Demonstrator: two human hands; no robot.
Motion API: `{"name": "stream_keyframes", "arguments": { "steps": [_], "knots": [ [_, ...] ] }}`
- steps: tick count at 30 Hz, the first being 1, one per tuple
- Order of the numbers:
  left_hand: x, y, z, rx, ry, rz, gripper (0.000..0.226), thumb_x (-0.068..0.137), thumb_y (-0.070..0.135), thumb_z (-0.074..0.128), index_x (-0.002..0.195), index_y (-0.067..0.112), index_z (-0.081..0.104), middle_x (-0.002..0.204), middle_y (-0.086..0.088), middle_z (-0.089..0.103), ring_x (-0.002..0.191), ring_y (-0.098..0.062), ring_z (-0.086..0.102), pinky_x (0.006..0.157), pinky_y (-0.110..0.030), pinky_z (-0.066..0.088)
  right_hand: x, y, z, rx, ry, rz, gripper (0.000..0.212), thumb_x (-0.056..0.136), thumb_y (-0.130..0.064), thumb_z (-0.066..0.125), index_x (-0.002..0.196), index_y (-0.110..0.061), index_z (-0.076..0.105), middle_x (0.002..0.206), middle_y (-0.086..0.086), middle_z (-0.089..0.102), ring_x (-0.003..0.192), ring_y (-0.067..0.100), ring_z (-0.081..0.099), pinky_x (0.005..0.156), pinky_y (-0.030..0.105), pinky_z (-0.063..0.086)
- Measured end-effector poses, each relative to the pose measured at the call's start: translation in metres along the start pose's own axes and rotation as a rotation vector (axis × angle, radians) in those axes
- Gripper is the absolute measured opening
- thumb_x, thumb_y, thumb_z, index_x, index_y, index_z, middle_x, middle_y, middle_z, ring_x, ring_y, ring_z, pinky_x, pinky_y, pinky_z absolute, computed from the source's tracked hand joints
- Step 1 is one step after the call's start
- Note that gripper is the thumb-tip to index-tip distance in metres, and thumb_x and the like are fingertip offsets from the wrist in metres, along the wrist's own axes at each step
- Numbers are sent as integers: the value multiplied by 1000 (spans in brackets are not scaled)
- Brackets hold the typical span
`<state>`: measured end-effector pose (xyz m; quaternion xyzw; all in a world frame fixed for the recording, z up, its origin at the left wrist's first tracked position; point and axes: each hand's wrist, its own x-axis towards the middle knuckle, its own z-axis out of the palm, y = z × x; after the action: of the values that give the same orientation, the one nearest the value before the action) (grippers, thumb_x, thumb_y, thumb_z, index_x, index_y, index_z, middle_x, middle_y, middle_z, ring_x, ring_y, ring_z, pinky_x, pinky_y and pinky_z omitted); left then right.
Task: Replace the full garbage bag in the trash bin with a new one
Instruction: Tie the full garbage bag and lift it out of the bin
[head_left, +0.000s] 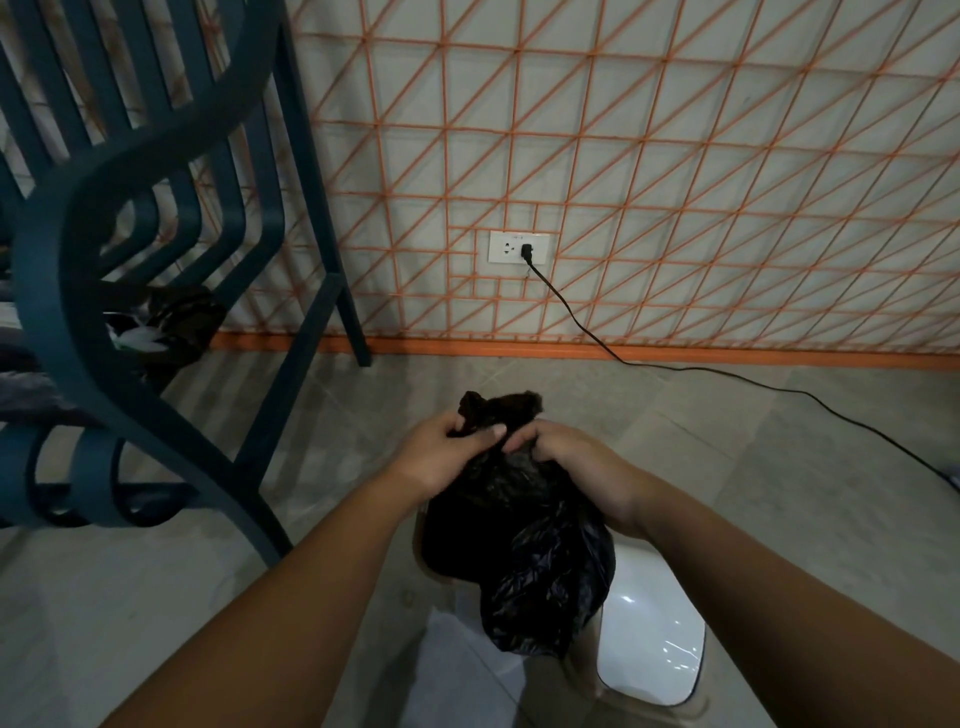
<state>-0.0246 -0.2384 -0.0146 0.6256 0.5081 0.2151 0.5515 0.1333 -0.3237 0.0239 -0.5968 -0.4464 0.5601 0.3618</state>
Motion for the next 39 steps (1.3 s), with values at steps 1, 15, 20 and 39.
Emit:
{"name": "stream_keyframes", "arguments": {
  "steps": [1, 15, 20, 39],
  "knots": [
    [2, -5, 1, 14, 25, 0, 18, 77, 37, 74, 83, 22, 67, 85, -2, 71, 86, -19, 65, 81, -34, 51, 0, 1, 0, -3, 6, 13, 26, 74, -38, 55, 91, -26, 71, 102, 0, 69, 102, 18, 64, 96, 35, 48],
    [2, -17, -24, -37, 174, -162, 21, 75, 0, 64, 76, 21, 61, 88, -11, 67, 74, -20, 61, 64, -28, 48, 2, 9, 0, -341, 5, 81, 44, 77, -18, 77, 114, -30, 57, 114, -11, 63, 117, 16, 56, 95, 24, 45],
    [-2, -13, -27, -77, 190, -190, 46, 71, -1, 75, 108, 13, 51, 99, -6, 59, 94, -23, 57, 75, -31, 47, 1, 2, 0, -364, 68, -63, 46, 81, 3, 68, 123, -12, 61, 112, 4, 63, 104, 12, 58, 83, 10, 45],
    [-14, 32, -33, -502, 150, 79, 25, 84, -1, 59, 103, 14, 59, 94, -6, 69, 89, -21, 66, 72, -26, 55, 9, 2, 13, -115, 252, -147, 43, 86, -8, 66, 124, -27, 61, 129, 4, 58, 125, 17, 52, 103, 28, 43]
  ]
}}
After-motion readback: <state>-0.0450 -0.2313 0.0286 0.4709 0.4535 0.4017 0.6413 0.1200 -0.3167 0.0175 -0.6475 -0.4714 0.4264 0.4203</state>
